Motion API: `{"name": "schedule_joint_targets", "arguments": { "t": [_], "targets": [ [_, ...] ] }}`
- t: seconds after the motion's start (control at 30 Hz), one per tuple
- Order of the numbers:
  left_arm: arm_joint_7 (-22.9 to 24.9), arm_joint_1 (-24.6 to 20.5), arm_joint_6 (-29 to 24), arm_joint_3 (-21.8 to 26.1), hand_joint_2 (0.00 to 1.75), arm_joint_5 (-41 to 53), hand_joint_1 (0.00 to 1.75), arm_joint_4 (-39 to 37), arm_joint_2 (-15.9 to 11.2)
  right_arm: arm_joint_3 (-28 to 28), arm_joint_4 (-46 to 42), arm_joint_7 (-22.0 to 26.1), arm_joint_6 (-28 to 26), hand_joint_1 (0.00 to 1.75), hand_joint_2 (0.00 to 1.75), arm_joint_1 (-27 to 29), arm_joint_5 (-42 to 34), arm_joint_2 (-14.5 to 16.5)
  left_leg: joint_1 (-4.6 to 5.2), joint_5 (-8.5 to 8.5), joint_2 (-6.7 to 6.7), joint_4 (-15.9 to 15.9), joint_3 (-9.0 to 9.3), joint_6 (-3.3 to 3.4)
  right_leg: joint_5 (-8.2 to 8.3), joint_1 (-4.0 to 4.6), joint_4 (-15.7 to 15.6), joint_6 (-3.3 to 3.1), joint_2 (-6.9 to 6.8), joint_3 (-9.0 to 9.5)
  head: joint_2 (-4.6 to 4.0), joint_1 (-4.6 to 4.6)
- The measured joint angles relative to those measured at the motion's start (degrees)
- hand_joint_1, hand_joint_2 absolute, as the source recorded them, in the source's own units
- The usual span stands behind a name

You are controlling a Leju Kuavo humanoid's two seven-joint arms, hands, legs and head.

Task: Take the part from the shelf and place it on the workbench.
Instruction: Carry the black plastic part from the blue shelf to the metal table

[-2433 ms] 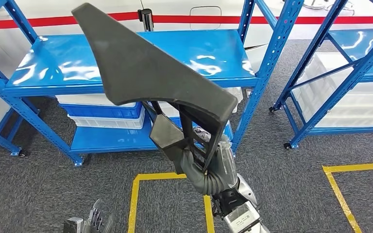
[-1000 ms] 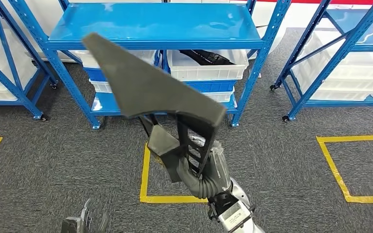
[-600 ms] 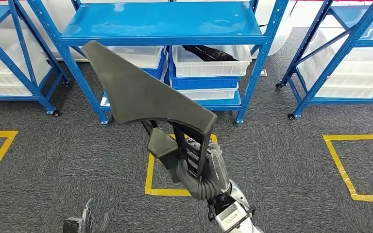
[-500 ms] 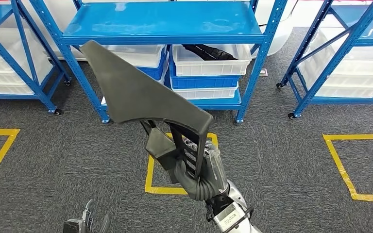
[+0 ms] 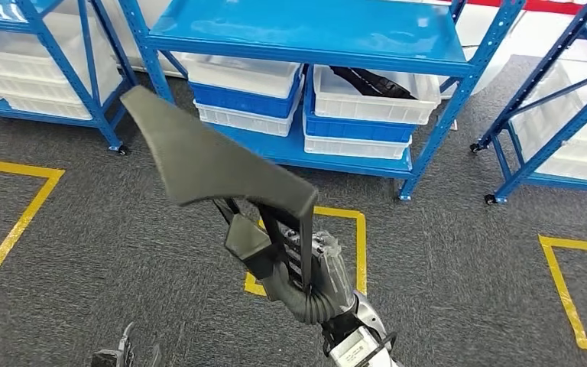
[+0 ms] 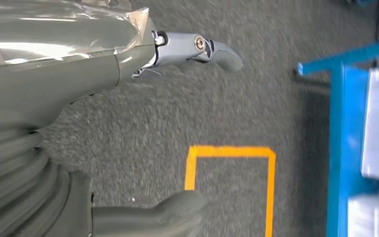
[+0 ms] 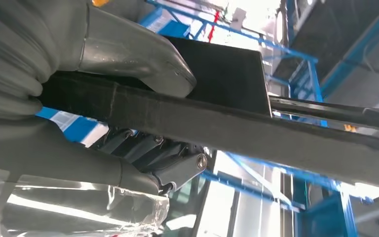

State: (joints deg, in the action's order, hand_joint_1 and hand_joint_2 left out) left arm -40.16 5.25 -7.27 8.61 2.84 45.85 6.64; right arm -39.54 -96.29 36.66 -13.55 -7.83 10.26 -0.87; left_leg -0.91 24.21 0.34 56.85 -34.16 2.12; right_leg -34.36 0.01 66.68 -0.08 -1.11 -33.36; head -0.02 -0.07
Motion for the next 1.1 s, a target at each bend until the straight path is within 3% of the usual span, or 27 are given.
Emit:
{"name": "schedule_joint_targets", "arguments": {
  "t": [0.07,0.1,0.17,0.23,0.3,0.37,0.4,0.43,0.5,0.57,0.6,0.63,0.73,0.77,0.87,0.93,0.97,1.03,1.1],
  "targets": [
    [0.01,0.14,0.04,0.5,1.75,-0.23,0.0,-0.37,-0.14,-0.09,0.44,0.21,0.01,1.75,1.75,0.5,0.04,-0.34,0.03,-0.18,-1.1,0.02,-0.24,0.2,-1.64,-0.34,6.38,0.21,0.55,-3.36,0.0,0.04],
    [0.01,0.31,0.07,0.69,1.75,-0.31,0.0,-0.46,-0.21,-0.17,0.66,0.31,0.02,1.75,1.75,0.66,0.05,-0.47,0.01,-0.25,-1.69,0.04,-0.29,0.2,-1.16,-0.53,6.75,0.66,0.65,-3.73,0.0,0.07],
    [0.01,0.66,0.12,1.15,1.75,-0.34,0.0,-0.49,-0.27,-0.37,1.04,0.4,0.08,1.75,1.75,0.71,0.05,-0.61,-0.06,-0.41,-2.89,0.13,-0.3,-0.01,2.0,-1.08,1.06,1.89,1.13,-1.26,0.0,0.06],
    [0.01,0.84,0.14,1.59,1.75,-0.3,0.0,-0.34,-0.28,-0.56,1.33,0.45,0.13,1.75,1.75,0.66,0.04,-0.61,0.04,-0.51,-4.0,0.52,-0.61,-0.5,4.9,-1.67,-6.17,2.61,2.83,1.81,0.0,0.01],
    [0.01,0.98,0.16,1.82,1.75,-0.1,0.0,0.11,-0.3,-0.75,1.61,0.51,0.15,1.75,1.75,0.63,0.02,-0.6,0.09,-0.66,-4.92,0.88,-1.22,-1.24,5.76,-1.75,-8.79,2.29,3.8,2.68,0.0,-0.15],
    [0.01,1.33,0.17,1.92,1.75,0.19,0.0,0.61,-0.34,-0.91,1.84,0.61,0.15,1.75,1.75,0.62,-0.04,-0.56,-0.25,-0.87,-5.48,1.08,-1.74,-1.97,6.09,-1.76,-8.86,1.5,3.05,2.68,0.01,-0.31],
    [0.01,1.56,0.17,1.93,1.75,0.31,0.0,0.83,-0.37,-0.97,1.9,0.67,0.14,1.75,1.75,0.62,-0.07,-0.54,-0.38,-0.4,-4.89,1.75,-2.13,-2.2,6.32,-1.83,-8.86,1.07,2.63,2.72,0.01,-0.38],
    [0.0,1.72,0.17,1.9,1.75,0.42,0.0,1.07,-0.37,-1.03,1.93,0.74,0.14,1.75,1.75,0.65,-0.1,-0.52,-0.44,0.78,-3.86,3.4,-2.88,-2.39,6.52,-1.87,-8.9,0.64,2.14,2.67,0.01,-0.53],
    [0.0,1.81,0.15,1.75,1.75,0.6,0.0,1.66,-0.34,-1.09,2.01,0.9,0.1,1.75,1.75,0.85,-0.17,-0.52,-0.42,4.85,-1.46,9.99,-5.64,-2.66,6.69,-1.54,-8.92,0.08,1.08,2.52,0.0,-0.74],
    [0.0,1.86,0.0,1.54,1.75,0.69,0.0,2.28,-0.32,-1.13,2.14,1.09,0.02,1.75,1.75,1.24,-0.23,-0.56,-0.47,7.91,-0.71,16.85,-8.34,-2.86,6.7,-1.15,-8.9,-0.06,-0.15,2.39,0.0,-0.79],
    [0.01,1.97,-0.18,1.43,1.75,0.72,0.0,2.6,-0.32,-1.15,2.19,1.19,-0.02,1.75,1.75,1.45,-0.23,-0.57,-0.48,8.04,-0.58,17.93,-8.51,-2.9,6.69,-1.05,-8.89,-0.06,-0.72,2.36,0.0,-0.8],
    [0.0,2.09,-0.39,1.29,1.75,0.73,0.0,2.95,-0.32,-1.17,2.23,1.26,-0.05,1.75,1.75,1.63,-0.22,-0.57,-0.52,7.1,-0.39,16.56,-7.44,-2.89,6.68,-1.01,-8.89,-0.06,-1.27,2.38,0.0,-0.81],
    [-0.01,2.06,-0.98,0.58,1.75,0.77,0.0,4.09,-0.34,-1.22,2.25,1.38,-0.12,1.75,1.75,1.81,-0.16,-0.56,-0.48,3.01,1.83,5.33,-0.91,-2.62,6.61,-0.65,-8.83,0.1,-2.66,2.44,0.0,-0.78],
    [-0.01,2.01,-1.11,0.28,1.75,0.77,0.0,4.51,-0.34,-1.21,2.24,1.41,-0.16,1.75,1.75,1.82,-0.13,-0.55,-0.31,2.5,2.34,3.1,0.23,-2.4,6.58,-0.43,-8.8,0.27,-3.01,2.4,0.0,-0.69],
    [-0.01,2.18,-1.48,-0.5,1.75,0.77,0.0,5.7,-0.35,-1.2,2.23,1.47,-0.42,1.75,1.75,1.97,0.04,-0.56,0.35,2.16,1.43,2.1,0.24,-1.4,6.58,-0.06,-8.88,1.05,-4.0,2.39,0.01,-0.42],
    [-0.02,2.33,-1.69,-1.05,1.75,0.75,0.0,6.43,-0.39,-1.2,2.22,1.5,-0.6,1.75,1.75,2.03,0.19,-0.57,0.35,1.68,0.59,1.73,0.19,-0.49,5.53,-0.16,-7.43,1.4,-2.88,1.74,0.01,-0.37],
    [-0.02,2.31,-1.75,-1.27,1.75,0.73,0.0,6.72,-0.41,-1.2,2.21,1.51,-0.66,1.75,1.75,2.06,0.24,-0.58,0.28,1.42,0.19,1.58,0.16,-0.03,4.28,-0.22,-5.34,1.32,-1.77,0.83,0.01,-0.28],
    [-0.01,2.23,-1.77,-1.56,1.75,0.69,0.0,7.16,-0.44,-1.2,2.21,1.55,-0.72,1.75,1.75,2.34,0.27,-0.69,0.35,1.14,-0.82,1.55,-0.19,0.53,0.76,-0.4,2.22,0.67,0.17,-2.7,0.01,-0.08],
    [-0.01,2.32,-1.78,-1.83,1.75,0.63,0.0,7.4,-0.46,-1.21,2.22,1.56,-0.73,1.75,1.75,2.78,0.37,-0.83,0.51,0.95,-2.13,1.57,-0.51,0.76,-1.04,-0.41,7.75,0.63,0.73,-5.29,0.0,0.05]
  ]
}}
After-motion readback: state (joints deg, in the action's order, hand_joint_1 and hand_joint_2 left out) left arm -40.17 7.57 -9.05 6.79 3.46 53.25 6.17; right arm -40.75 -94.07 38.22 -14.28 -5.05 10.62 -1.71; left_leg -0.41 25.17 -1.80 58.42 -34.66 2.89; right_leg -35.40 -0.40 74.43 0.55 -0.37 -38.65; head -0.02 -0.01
